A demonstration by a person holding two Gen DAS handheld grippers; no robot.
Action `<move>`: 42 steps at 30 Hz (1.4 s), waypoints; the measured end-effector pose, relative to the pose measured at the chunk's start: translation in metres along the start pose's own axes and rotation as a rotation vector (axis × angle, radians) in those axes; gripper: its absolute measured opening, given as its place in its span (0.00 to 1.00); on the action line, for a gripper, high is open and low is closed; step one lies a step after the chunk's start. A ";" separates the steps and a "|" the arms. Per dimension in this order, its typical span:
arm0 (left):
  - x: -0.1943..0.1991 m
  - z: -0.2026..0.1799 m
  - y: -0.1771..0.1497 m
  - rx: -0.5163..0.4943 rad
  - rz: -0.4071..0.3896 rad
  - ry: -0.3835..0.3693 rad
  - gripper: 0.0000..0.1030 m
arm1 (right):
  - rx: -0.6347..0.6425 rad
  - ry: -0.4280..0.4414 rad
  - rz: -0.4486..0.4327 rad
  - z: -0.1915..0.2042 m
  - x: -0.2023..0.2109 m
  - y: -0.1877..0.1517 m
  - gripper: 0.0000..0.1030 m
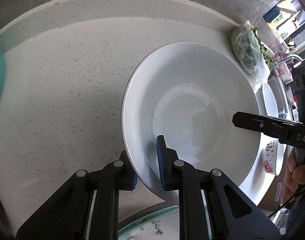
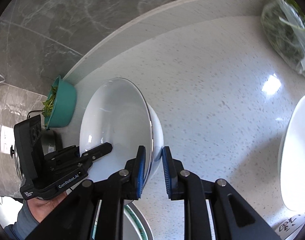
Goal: Organize plates and bowls
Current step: 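Lift the white bowl with both grippers and carry it toward the plate stack, then set the white bowl on the counter and open both grippers, then move both grippers to the second plain white bowl near the sink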
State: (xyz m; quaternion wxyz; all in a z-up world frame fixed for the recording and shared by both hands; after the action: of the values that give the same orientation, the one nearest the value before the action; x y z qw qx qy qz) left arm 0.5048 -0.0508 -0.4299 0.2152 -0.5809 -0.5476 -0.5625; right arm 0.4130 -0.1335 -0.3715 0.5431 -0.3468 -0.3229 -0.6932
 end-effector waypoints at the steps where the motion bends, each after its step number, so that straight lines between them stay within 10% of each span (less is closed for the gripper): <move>1: -0.004 0.000 0.000 -0.001 0.007 0.001 0.14 | -0.010 0.002 0.006 -0.004 -0.002 0.000 0.19; 18: 0.005 0.025 -0.006 0.041 -0.015 0.014 0.20 | -0.046 0.066 0.042 -0.022 -0.008 -0.002 0.29; 26: 0.073 0.039 -0.003 0.060 -0.131 0.004 0.79 | -0.085 0.110 -0.073 -0.031 0.050 -0.007 0.56; 29: 0.102 0.027 0.014 0.032 -0.195 -0.028 1.00 | -0.156 0.172 -0.155 -0.052 0.095 -0.010 0.73; 42: 0.099 -0.141 0.066 -0.257 -0.201 -0.111 1.00 | -0.380 0.153 -0.421 -0.203 0.233 -0.007 0.84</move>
State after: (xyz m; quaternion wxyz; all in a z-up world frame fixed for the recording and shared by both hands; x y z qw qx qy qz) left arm 0.4808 -0.1545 -0.2790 0.0513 -0.5761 -0.5377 -0.6135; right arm 0.3400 -0.4227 -0.2903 0.3354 -0.3144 -0.2104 -0.8628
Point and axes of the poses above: each gripper's, at about its wrist camera, not at the fingertips, and x roughly against the way its jaws point, z to its left, y to its top, the point moved 8 cm from there along -x, roughly the way its jaws point, and after that the axes turned 15 degrees about -x, right-handed, at the moved point
